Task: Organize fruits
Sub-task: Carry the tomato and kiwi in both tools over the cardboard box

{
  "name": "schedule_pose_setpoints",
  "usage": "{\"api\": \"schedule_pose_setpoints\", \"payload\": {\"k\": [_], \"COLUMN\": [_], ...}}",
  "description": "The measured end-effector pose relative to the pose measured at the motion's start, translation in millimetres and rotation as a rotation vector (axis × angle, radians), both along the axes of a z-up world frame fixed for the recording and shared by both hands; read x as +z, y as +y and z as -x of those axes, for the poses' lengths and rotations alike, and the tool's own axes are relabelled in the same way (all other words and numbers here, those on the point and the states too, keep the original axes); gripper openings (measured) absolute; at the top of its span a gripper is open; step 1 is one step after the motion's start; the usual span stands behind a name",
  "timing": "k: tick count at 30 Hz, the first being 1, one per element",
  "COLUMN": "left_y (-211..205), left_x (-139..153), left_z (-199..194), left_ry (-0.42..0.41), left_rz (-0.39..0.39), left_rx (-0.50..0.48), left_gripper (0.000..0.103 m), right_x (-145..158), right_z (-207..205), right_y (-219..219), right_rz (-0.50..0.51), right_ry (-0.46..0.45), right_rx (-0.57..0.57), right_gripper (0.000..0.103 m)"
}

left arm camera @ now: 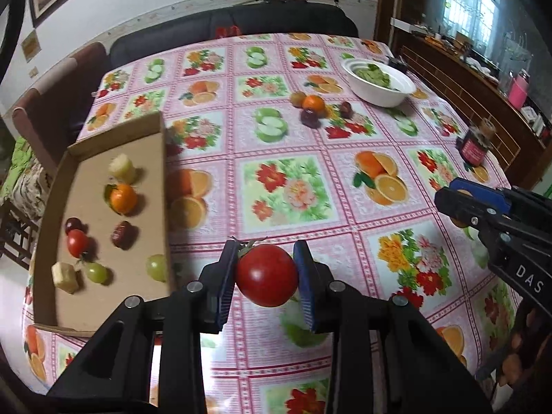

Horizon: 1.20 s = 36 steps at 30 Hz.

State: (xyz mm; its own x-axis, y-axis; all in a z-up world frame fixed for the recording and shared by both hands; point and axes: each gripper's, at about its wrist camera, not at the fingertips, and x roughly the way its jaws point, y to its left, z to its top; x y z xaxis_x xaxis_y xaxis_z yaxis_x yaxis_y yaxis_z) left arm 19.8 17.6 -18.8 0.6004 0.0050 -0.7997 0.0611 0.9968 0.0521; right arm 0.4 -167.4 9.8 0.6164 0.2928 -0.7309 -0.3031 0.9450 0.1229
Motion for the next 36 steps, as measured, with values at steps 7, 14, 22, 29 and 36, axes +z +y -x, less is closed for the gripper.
{"api": "schedule_pose_setpoints", "payload": {"k": [7, 14, 22, 29, 36], "left_y": [25, 57, 93, 108, 118], "left_x": [9, 12, 16, 13, 12], "left_z": [4, 7, 9, 8, 5], "left_ry": [-0.025, -0.035, -0.053, -0.05, -0.05], "left_rz": [-0.009, -0.004, 0.001, 0.008, 0.016], "left_rx": [0.062, 0.137, 0.217, 0.245, 0.258], "left_gripper": [0.03, 0.03, 0.03, 0.03, 0.03], "right_x": [8, 16, 27, 29, 31], "right_z": [-2, -5, -7, -8, -12], "right_y": [23, 53, 86, 113, 131], "right_rz": [-0.011, -0.021, -0.021, -0.018, -0.017], "right_ry": [-0.019, -0.032, -0.049, -0.051, -0.056], "right_rx": [0.054, 0.127, 0.196, 0.249, 0.282], "right_gripper": [0.025, 0.025, 0.025, 0.025, 0.025]}}
